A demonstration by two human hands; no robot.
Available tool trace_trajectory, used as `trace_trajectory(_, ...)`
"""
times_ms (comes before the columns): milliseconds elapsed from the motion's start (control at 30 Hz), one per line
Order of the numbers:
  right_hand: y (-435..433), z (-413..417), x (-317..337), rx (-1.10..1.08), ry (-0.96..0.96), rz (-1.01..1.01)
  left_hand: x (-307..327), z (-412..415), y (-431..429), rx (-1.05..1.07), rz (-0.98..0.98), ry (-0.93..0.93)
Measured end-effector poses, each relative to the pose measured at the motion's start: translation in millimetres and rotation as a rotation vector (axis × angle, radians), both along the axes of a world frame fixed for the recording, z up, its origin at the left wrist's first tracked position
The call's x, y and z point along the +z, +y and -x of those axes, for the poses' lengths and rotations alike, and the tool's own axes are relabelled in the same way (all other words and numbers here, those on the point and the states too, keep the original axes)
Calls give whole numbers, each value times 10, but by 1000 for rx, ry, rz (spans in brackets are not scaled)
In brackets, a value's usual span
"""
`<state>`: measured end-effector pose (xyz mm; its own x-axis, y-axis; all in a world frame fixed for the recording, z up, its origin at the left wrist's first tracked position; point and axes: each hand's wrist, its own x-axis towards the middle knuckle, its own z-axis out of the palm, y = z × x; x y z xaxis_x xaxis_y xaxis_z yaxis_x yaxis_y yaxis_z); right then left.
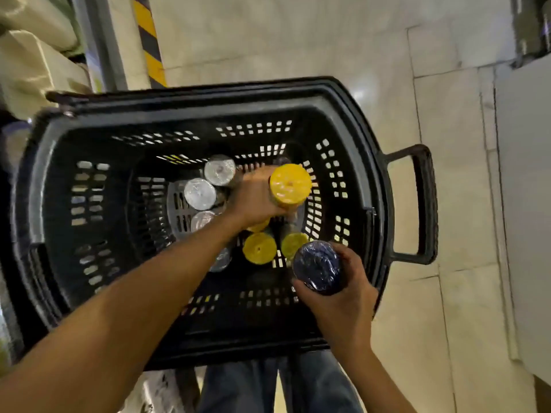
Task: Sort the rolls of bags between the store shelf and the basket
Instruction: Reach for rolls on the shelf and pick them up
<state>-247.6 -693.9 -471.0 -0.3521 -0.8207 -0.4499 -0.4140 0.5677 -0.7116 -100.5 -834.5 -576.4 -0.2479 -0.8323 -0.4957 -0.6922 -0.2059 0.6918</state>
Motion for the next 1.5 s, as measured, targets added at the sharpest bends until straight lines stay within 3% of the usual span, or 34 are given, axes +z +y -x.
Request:
trace_trajectory(433, -209, -138, -441, -200, -67, -36, -831, 355, 211, -226, -68, -153)
trace_trajectory(600, -199, -136, -460, -207, -88, -54, -948, 396, 208, -214, -110, -133)
trace_trajectory(1067, -119, -184, -465, -174, -107, -75, -1010, 397, 213, -546, -86, -312)
trace_trajectory(1300, -110, -178, -468, -164, -115, -82, -987, 385, 188, -356, -95, -208)
trace_trajectory(1500, -107, -176, -497, -153, -92, -72, -979, 400, 248, -414, -94, -211)
